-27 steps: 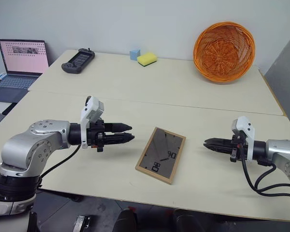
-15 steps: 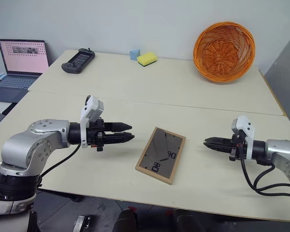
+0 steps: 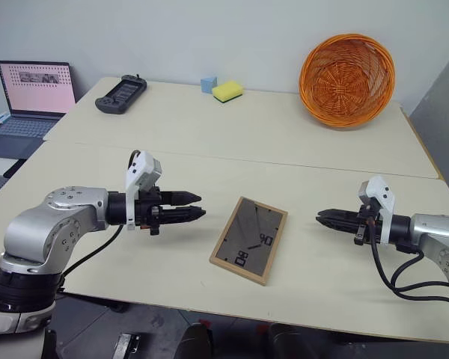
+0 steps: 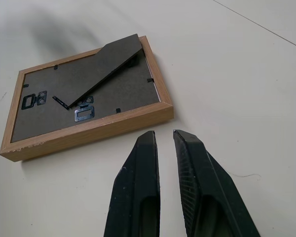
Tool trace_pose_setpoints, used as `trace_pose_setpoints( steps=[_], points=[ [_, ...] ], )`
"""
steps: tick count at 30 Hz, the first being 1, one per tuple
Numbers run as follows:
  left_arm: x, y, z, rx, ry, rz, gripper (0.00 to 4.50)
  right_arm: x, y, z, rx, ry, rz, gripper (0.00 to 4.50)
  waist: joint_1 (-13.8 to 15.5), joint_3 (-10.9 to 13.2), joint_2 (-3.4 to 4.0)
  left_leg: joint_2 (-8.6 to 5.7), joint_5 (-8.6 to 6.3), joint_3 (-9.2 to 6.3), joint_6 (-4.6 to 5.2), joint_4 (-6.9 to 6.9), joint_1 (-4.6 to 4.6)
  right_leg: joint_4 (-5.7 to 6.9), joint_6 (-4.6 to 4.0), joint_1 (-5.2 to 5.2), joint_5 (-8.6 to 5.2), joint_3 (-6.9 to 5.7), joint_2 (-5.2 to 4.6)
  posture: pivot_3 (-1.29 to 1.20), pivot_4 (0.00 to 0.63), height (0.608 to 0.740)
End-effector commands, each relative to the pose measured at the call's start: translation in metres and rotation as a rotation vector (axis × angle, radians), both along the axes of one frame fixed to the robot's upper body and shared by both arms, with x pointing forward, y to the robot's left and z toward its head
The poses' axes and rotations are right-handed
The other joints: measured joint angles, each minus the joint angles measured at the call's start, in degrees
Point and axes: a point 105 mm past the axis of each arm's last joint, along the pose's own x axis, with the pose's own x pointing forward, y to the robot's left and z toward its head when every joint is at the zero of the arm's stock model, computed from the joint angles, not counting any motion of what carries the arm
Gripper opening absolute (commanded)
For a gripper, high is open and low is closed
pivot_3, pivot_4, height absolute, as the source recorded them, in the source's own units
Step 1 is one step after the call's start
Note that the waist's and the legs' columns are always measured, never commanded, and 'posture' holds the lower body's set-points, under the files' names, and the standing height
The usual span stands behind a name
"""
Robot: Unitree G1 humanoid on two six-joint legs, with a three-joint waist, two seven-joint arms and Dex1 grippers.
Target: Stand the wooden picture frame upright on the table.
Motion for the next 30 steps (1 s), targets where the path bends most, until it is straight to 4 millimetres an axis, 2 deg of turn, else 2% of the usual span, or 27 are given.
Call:
trace_pose_setpoints(
  steps=[1, 11, 14, 18, 22, 25, 30],
  points=[
    [0.002, 0.002, 0.007, 0.007, -0.031, 0.009, 2.24, 0.002, 0.001, 0.009, 0.001, -0.046, 0.005, 0.62, 0.0, 0.0, 0.00, 0.00, 0.00, 0.00, 0.00, 0.00, 0.00, 0.00, 0.00, 0.00, 0.00, 0.00, 0.00, 0.00, 0.150, 0.740],
    [-0.002, 0.001, 0.002, 0.010, 0.020, -0.001, 2.24, 0.004, 0.000, 0.007, 0.000, -0.046, -0.010, 0.62, 0.0, 0.0, 0.00, 0.00, 0.00, 0.00, 0.00, 0.01, 0.00, 0.02, 0.00, 0.00, 0.00, 0.00, 0.00, 0.00, 0.150, 0.740],
    [0.001, 0.002, 0.006, -0.008, 0.018, 0.003, 1.77, 0.003, 0.001, 0.008, 0.016, -0.044, -0.015, 0.62, 0.0, 0.0, 0.00, 0.00, 0.00, 0.00, 0.00, 0.01, 0.00, 0.02, 0.00, 0.00, 0.00, 0.00, 0.00, 0.00, 0.150, 0.740],
    [-0.002, 0.003, 0.009, -0.033, 0.034, -0.010, 0.94, -0.006, 0.007, 0.006, 0.043, -0.033, 0.020, 0.00, 0.1, 0.0, 0.00, 0.00, 0.00, -0.01, 0.00, 0.02, 0.00, 0.03, -0.01, 0.00, 0.00, -0.01, 0.00, 0.00, 0.150, 0.740],
    [0.000, 0.006, 0.006, -0.029, 0.046, 0.009, 0.08, -0.007, 0.008, -0.001, 0.036, -0.020, 0.014, 0.00, 0.0, 0.0, 0.00, 0.00, 0.00, 0.00, 0.00, 0.03, 0.00, 0.04, 0.00, 0.01, 0.00, 0.00, 0.00, 0.00, 0.150, 0.740],
    [0.003, 0.009, -0.001, -0.021, 0.071, 0.038, 0.08, -0.005, 0.005, -0.008, 0.017, -0.008, -0.004, 0.00, 0.0, 0.0, 0.00, 0.00, 0.00, -0.01, 0.00, 0.04, 0.01, 0.06, 0.00, 0.01, 0.00, -0.01, 0.01, 0.00, 0.150, 0.740],
    [0.006, 0.018, -0.031, 0.071, 0.153, 0.096, 0.08, 0.007, -0.002, -0.026, -0.032, 0.016, -0.099, 0.00, -0.1, 0.0, 0.00, 0.00, 0.00, 0.00, 0.00, 0.04, 0.03, 0.07, -0.01, 0.01, 0.00, 0.00, 0.01, 0.00, 0.150, 0.740]
  ],
)
